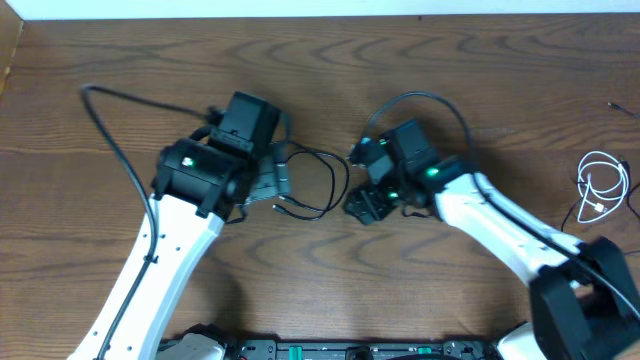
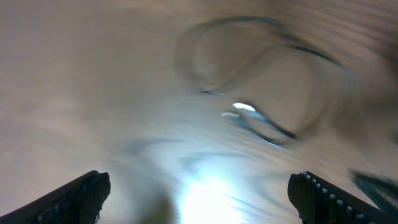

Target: Untangle cables

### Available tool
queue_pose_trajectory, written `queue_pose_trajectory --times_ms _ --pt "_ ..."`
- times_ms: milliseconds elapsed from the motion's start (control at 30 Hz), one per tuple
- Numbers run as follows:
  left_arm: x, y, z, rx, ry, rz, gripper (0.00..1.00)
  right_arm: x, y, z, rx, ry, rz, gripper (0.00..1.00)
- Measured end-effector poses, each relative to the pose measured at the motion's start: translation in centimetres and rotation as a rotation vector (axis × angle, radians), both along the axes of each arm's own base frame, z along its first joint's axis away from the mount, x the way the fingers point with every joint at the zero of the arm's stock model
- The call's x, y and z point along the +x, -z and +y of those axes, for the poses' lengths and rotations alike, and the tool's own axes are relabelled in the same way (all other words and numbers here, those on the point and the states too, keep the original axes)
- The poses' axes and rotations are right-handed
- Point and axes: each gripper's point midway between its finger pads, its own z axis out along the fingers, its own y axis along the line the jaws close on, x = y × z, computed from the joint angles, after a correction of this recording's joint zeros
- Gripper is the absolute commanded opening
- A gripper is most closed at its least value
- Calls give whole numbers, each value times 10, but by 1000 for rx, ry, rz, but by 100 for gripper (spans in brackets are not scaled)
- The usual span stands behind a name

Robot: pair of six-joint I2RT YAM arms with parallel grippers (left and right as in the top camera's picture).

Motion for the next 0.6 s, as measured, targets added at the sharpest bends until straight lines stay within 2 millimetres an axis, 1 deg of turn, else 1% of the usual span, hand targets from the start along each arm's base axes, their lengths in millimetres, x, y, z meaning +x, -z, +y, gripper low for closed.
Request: queue_pose_trajectory --times_ms 133,167,200,233,300,367,433,500,600 --pt "-4 -2 46 61 -231 -6 98 18 7 21 -6 4 -105 78" --pt "-5 -2 56 61 -280 -7 98 22 8 23 -8 10 -127 76" --pt "-6 -2 67 59 -332 -6 98 23 8 28 -6 6 -143 72" --pt "-7 -2 76 51 -379 -5 99 24 9 30 -10 6 -153 70" --pt "-11 -3 92 28 -457 -5 98 19 11 31 -31 -2 -129 67" --pt "-15 -3 105 -7 -527 -4 98 9 8 31 -66 -13 -63 68" --pt "-19 -3 114 -39 -581 -7 98 10 -7 33 -88 -13 -24 72" --pt "-22 -3 120 -58 -617 -3 98 17 -33 39 -92 -13 -10 72" --pt "-26 -2 126 -71 -646 7 98 32 -76 52 -64 -6 -34 72"
